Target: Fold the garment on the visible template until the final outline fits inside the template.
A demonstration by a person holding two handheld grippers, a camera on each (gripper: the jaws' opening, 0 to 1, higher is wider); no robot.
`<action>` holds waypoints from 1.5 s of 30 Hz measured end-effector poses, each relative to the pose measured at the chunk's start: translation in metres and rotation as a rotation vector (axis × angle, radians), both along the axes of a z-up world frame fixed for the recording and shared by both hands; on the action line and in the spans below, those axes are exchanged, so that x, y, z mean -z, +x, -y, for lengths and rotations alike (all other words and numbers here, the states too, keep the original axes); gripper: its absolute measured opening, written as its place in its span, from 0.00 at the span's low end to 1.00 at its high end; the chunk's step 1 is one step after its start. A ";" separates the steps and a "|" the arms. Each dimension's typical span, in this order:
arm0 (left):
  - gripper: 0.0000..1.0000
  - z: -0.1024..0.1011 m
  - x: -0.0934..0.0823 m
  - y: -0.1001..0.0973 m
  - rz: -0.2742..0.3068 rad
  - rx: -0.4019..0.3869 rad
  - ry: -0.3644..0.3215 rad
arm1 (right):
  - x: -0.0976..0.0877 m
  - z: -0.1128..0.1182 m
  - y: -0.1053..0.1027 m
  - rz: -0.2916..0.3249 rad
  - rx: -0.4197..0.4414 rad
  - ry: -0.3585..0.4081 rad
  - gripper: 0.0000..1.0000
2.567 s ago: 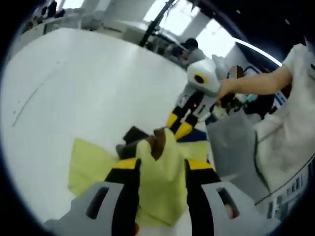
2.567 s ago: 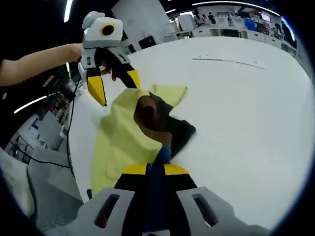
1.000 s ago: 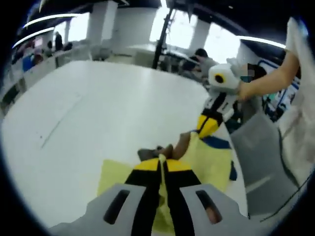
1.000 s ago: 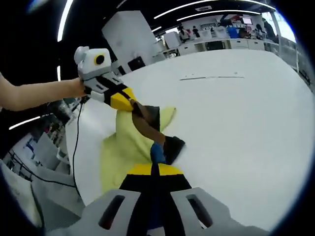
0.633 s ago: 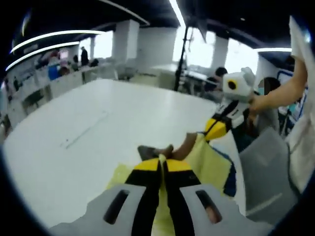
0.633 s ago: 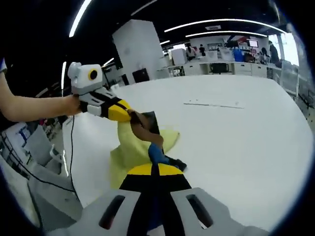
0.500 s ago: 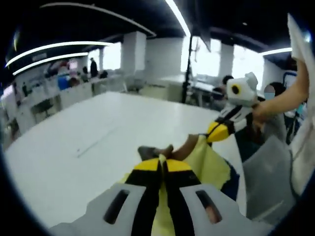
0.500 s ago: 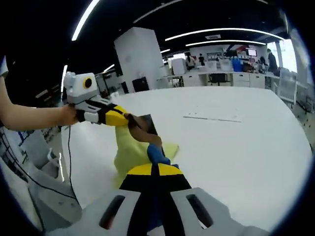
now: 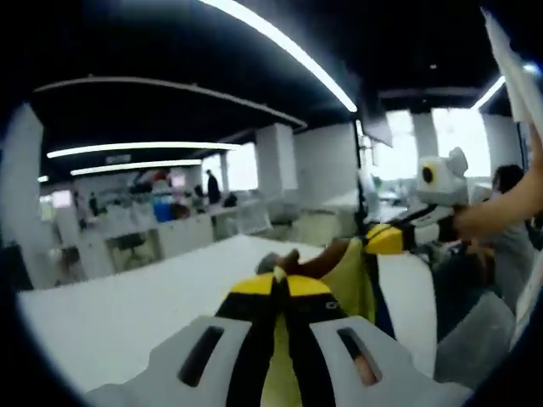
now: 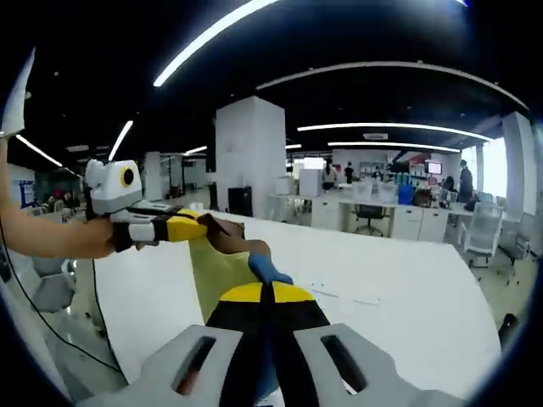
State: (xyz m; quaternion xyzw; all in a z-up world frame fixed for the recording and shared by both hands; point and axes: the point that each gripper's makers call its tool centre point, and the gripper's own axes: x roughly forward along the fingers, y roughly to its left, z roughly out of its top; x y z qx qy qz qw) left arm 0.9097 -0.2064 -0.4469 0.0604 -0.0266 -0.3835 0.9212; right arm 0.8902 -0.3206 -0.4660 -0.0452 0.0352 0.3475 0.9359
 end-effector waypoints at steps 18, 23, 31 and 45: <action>0.00 -0.009 -0.137 -0.059 0.384 -0.144 0.056 | -0.144 -0.006 -0.035 0.310 0.006 0.066 0.01; 0.00 -0.018 -0.155 -0.080 0.472 -0.215 0.093 | -0.170 -0.012 -0.053 0.376 -0.002 0.077 0.01; 0.00 -0.026 -0.192 -0.118 0.601 -0.323 0.096 | -0.210 -0.021 -0.087 0.504 -0.013 0.051 0.01; 0.01 -0.058 -0.206 -0.142 0.459 -0.525 -0.287 | -0.231 -0.038 -0.130 0.614 -0.016 0.032 0.01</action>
